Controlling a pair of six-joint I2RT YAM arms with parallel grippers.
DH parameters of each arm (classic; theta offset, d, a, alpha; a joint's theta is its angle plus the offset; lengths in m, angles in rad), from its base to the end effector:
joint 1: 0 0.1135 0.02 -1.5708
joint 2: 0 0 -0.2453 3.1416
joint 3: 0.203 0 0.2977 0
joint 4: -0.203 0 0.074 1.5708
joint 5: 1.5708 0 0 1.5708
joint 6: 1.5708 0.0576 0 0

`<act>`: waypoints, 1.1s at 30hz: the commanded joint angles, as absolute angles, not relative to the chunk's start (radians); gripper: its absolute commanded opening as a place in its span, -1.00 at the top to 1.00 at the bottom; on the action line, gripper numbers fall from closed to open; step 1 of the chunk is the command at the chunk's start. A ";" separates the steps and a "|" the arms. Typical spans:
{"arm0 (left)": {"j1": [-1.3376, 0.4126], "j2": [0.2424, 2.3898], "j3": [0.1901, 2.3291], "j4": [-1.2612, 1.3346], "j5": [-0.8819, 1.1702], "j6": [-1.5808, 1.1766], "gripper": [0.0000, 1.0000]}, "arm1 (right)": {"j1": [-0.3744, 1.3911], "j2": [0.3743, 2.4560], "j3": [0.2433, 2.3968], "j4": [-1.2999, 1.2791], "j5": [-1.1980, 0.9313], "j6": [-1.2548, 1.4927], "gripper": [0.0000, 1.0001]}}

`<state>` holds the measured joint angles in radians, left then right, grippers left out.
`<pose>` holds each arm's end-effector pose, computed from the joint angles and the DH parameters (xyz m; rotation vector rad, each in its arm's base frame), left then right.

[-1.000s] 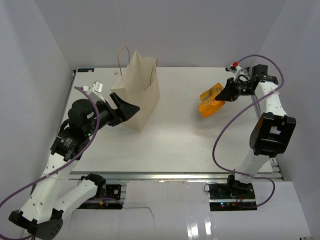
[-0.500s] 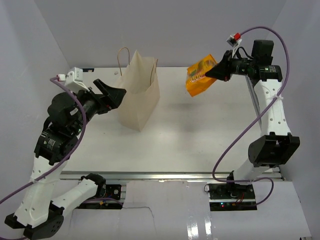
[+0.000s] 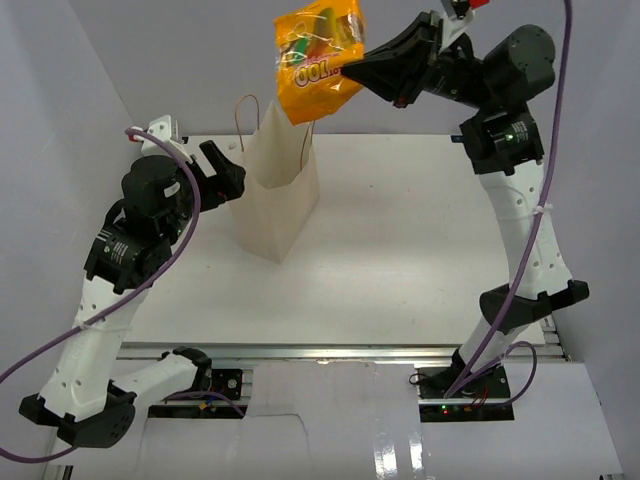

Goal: Place the snacks into the paper bag

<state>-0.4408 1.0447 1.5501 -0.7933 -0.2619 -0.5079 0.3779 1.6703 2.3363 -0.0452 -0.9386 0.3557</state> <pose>0.2299 -0.0920 0.4825 -0.2453 1.8531 -0.4166 0.2844 0.1629 0.6478 -0.9180 0.9106 1.0779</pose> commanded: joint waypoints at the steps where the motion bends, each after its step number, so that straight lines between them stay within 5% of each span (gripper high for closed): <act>1: -0.443 0.986 1.520 -0.819 -0.282 -0.515 -0.96 | 0.497 1.701 2.368 0.045 -0.714 0.293 0.85; 15: -0.443 0.870 1.402 -0.830 -0.261 -0.549 -0.96 | 0.646 1.776 2.310 -0.061 -0.384 0.109 0.85; 33: -0.443 0.802 1.332 -0.830 -0.252 -0.572 -0.96 | 0.729 1.786 2.175 -0.092 -0.376 0.006 0.85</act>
